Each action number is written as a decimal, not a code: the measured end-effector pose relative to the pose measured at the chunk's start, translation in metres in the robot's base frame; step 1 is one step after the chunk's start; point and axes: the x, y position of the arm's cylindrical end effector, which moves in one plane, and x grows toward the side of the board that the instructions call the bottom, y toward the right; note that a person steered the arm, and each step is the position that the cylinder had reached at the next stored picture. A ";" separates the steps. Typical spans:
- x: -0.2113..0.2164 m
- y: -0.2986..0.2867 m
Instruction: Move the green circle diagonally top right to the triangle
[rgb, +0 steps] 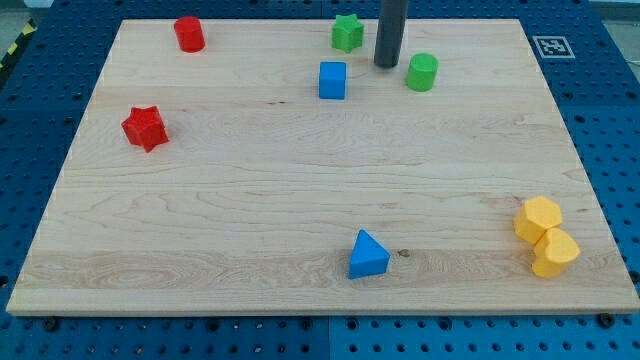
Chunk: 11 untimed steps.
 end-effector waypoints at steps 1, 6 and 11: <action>-0.024 0.028; 0.078 0.064; 0.130 0.104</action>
